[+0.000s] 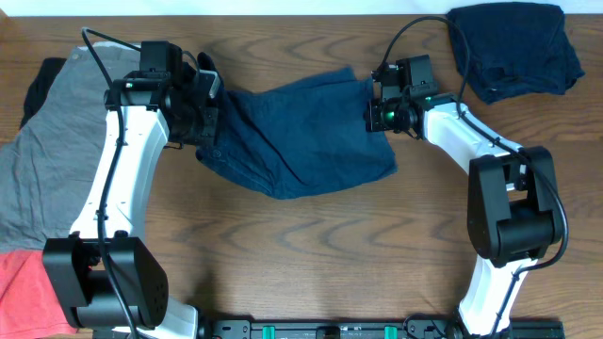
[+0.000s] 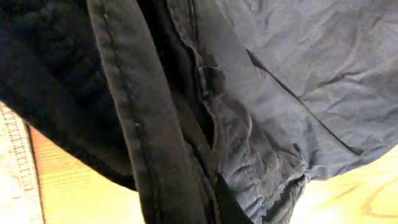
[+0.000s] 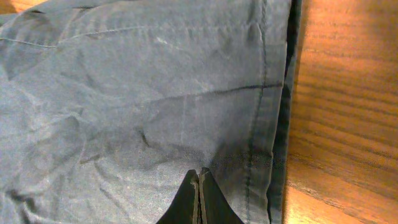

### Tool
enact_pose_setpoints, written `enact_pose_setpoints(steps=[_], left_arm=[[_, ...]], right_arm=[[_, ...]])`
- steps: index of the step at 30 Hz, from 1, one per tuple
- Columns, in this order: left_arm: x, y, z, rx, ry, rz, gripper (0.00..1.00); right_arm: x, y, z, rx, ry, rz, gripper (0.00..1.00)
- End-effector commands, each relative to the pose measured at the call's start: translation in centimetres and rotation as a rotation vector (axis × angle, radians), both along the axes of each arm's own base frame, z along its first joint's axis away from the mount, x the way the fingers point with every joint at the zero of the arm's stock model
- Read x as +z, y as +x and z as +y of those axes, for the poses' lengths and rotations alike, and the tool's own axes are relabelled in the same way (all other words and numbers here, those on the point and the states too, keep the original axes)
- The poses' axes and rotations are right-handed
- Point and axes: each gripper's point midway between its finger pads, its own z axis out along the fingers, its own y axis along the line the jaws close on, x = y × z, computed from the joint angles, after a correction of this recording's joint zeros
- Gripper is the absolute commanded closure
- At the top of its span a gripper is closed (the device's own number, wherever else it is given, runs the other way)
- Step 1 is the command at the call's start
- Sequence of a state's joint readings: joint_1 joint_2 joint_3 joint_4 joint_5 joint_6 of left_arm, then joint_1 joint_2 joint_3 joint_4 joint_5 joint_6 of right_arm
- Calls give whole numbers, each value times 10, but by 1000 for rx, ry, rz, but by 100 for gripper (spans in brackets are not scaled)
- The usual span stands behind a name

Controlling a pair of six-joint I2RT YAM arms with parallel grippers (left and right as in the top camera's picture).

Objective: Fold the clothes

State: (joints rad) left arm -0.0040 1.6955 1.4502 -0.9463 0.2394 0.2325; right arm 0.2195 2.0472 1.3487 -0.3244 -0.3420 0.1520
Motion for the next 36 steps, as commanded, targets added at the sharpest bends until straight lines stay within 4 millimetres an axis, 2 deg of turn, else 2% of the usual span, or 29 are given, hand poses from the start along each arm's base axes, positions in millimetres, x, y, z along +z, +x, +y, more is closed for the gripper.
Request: enact_pose_setpoints(steps=[1,7,13,18,26,29,31,36], left_arm=[[15,5,3,15,19,-39,94],[18,6,-5,13,11,-43,94],[20,3,-38,-68,7,-53,94],[27,12,-78,-45,-51,-104,94],[42,22,-170,-205,-150,-245,94],[29,19,-197,-251,-161,-237,94],[14,16,-213,-282,-157,-212,94],[-27,14,-236,-315,-144,-148,94]], right_arm=[[14,0,0,29,-12,-39,99],[-17,-6,-3,22,-40,27,99],[-41,-11,-9,2,-73,83,99],[-48,-16,-10,1,-81,108,99],[-49,-18,-11,-8,-80,123,99],[-49,-19,-11,-8,-80,128,99],[-50,-20,-11,-11,-80,133,99],[-49,-19,-11,-17,-74,134,99]])
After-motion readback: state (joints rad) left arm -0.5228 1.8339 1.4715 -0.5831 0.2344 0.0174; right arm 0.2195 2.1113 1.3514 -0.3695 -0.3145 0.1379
